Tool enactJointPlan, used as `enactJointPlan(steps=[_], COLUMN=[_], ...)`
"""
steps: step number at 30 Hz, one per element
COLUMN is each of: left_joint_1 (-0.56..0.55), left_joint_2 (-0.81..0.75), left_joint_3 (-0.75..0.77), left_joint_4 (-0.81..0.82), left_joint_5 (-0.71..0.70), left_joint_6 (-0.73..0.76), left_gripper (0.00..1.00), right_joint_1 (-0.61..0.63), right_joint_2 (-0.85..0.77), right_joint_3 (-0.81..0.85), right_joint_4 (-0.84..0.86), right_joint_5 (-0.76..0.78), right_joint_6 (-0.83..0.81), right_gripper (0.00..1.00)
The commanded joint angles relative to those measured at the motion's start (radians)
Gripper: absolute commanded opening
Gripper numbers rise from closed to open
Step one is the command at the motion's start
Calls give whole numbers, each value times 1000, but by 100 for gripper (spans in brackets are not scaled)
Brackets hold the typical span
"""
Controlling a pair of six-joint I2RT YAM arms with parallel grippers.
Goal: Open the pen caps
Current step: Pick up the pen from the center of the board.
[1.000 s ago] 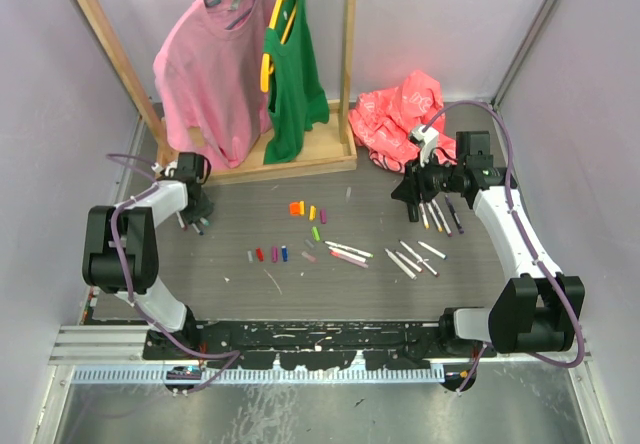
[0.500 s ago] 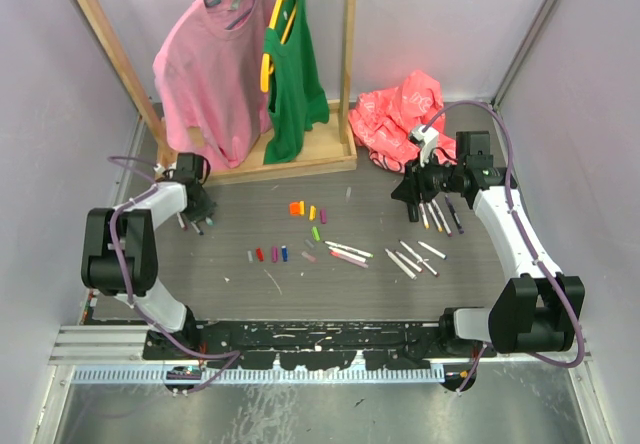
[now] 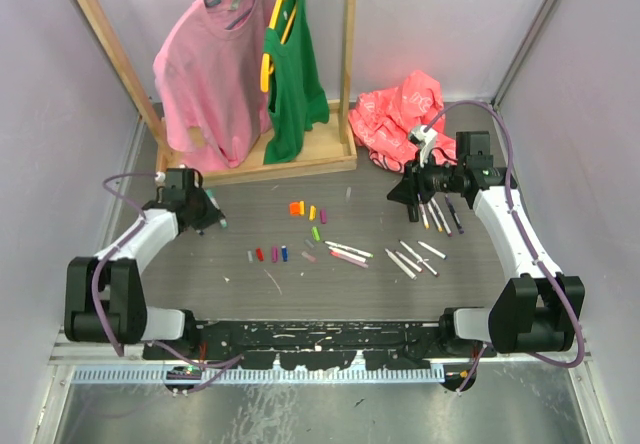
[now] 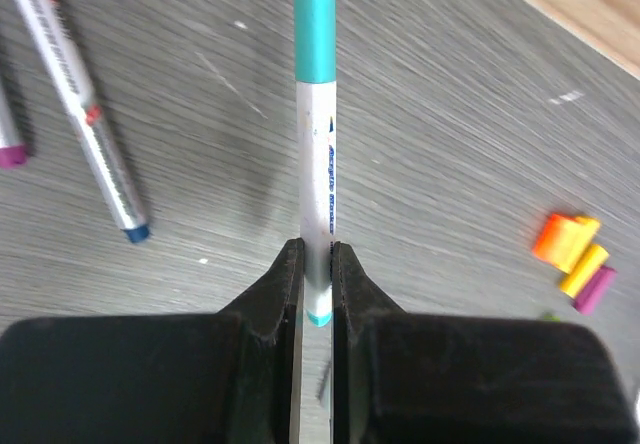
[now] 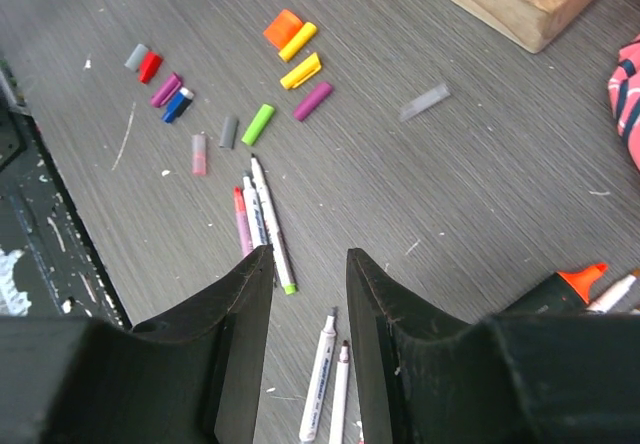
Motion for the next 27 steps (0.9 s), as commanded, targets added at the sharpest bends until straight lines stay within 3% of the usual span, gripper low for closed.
enactJointPlan(steps=[1, 11, 15, 17, 23, 27], left_joint_1=[-25, -270, -398, -475, -689, -801], left_joint_2=[-97, -349, -383, -377, -269, -170], left_joint_3=[-48, -179, -225, -237, -218, -163], left_joint_4=[127, 418, 617, 708, 902, 967], left_joint_5=[163, 273, 249, 212, 91, -2], left_joint_6=[-28, -125, -165, -166, -140, -101], left_gripper=[0, 0, 0, 0, 0, 0], right_joint_1=[-2, -3, -2, -3, 0, 6], right_joint_2=[-16, -38, -75, -92, -131, -139], right_joint_3=[-7, -130, -253, -336, -491, -550], right_joint_4=[23, 300, 614, 869, 1420, 1608], right_joint_5=[-119, -298, -382, -421, -378, -352], right_joint_6=[25, 259, 494, 696, 1061, 1220], right_gripper=[42, 44, 52, 55, 77, 87])
